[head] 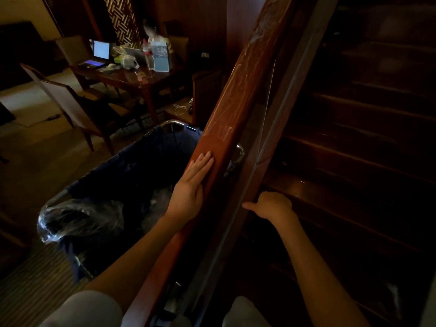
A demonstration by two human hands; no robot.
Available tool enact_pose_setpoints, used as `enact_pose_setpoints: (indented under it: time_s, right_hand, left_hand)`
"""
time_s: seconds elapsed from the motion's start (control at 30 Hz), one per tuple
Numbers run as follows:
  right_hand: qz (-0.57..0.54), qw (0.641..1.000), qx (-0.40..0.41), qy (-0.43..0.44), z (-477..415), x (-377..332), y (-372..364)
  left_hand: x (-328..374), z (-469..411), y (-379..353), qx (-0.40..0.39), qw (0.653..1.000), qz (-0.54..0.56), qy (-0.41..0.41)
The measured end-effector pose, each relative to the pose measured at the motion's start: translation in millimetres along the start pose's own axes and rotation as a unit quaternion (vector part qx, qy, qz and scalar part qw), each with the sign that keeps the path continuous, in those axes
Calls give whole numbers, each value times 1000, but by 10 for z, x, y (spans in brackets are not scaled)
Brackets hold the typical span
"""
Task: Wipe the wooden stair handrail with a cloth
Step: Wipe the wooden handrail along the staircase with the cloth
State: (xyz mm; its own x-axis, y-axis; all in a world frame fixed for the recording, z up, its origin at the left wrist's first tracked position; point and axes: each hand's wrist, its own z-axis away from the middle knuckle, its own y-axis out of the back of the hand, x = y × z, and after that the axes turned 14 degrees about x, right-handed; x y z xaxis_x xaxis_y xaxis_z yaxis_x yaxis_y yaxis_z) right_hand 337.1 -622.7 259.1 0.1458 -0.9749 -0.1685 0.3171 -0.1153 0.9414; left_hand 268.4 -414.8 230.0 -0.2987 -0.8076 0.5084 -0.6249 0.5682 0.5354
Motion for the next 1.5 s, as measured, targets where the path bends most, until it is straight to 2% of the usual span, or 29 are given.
enact_pose_setpoints:
  time_s: [0.1, 0.17, 0.23, 0.3, 0.37, 0.43, 0.5, 0.57, 0.6, 0.63, 0.73, 0.8, 0.93, 1.0, 1.13, 1.33, 1.5]
  right_hand:
    - [76, 994, -85, 1, -5, 82, 45]
    - [104, 992, -74, 9, -22, 119, 64]
    - [30, 999, -1, 25, -62, 156, 50]
    - [-143, 982, 103, 62, -60, 185, -24]
    - [-288, 932, 199, 92, -31, 169, -134]
    - [-427, 864, 254, 84, -6, 111, -262]
    - [-565, 780, 258, 76, 9, 34, -358]
    - [-687, 691, 217, 64, 49, -48, -368]
    - [-722, 659, 203, 58, 58, -86, -359]
    - [-739, 642, 199, 53, 55, -128, -350]
    - [-749, 638, 174, 33, 25, -269, -359]
    - [-739, 651, 171, 11, 13, -358, -459]
    - [-703, 685, 190, 36, 38, -482, -757]
    - [-715, 673, 189, -3, 49, -572, -810]
    - [-754, 610, 216, -110, 14, -686, -784]
    - [-701, 662, 262, -45, 98, -727, -825]
    - [-711, 654, 252, -51, 201, -768, -943]
  left_hand:
    - [-2, 2, 5, 2, 1000, 1, -2]
    - [4, 4, 6, 3, 1000, 1, -1]
    - [16, -1, 8, 5, 1000, -1, -2]
    - [23, -3, 9, 6, 1000, -5, -2]
    - [31, -2, 6, 8, 1000, -6, -2]
    - [36, 0, 7, 7, 1000, -7, -4]
    - [38, -1, 14, 6, 1000, -10, -5]
    - [45, -7, 14, 5, 1000, -11, -4]
    - [49, -8, 15, 5, 1000, -10, -3]
    - [51, -7, 14, 4, 1000, -9, -3]
    - [46, 1, 3, 7, 1000, -8, -1]
    - [41, 1, -4, 7, 1000, -7, 2]
    - [24, 2, -5, 5, 1000, -6, 0]
    - [13, 1, -2, 3, 1000, -7, -3]
    - [-8, -2, -1, 1, 1000, -10, -2]
    - [8, -2, -11, 2, 1000, -8, 0]
    - [30, -2, -8, 2, 1000, -9, 7]
